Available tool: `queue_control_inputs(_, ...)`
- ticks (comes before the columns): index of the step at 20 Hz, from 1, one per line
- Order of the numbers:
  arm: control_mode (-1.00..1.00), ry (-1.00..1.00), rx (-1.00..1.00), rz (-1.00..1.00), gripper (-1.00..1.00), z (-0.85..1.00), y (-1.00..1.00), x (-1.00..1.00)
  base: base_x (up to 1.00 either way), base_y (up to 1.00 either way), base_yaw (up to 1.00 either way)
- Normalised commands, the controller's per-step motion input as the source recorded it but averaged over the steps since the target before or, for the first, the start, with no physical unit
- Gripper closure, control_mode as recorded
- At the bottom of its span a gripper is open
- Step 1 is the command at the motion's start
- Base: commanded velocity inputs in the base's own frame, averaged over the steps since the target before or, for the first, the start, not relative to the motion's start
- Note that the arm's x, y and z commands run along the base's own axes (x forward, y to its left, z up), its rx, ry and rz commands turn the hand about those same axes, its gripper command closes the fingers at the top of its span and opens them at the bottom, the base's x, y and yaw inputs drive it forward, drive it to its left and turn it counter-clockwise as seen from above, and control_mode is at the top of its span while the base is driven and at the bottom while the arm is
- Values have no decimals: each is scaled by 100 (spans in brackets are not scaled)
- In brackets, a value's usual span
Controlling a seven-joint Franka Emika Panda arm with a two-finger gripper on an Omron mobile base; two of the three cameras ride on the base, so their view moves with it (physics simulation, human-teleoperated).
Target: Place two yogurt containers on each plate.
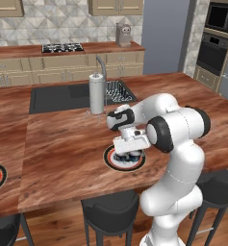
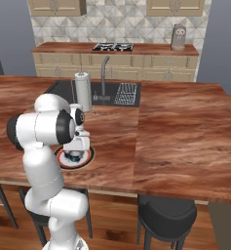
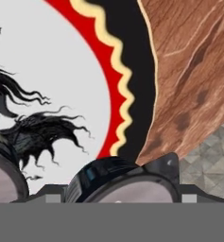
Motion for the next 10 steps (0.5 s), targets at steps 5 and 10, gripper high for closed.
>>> queue_control_inputs(5, -100, -2, -9, -11, 100, -21, 0, 11, 0, 0, 0)
queue_control_inputs(10, -100, -11, -10, -6, 100, -20, -7, -23, 0, 0, 0)
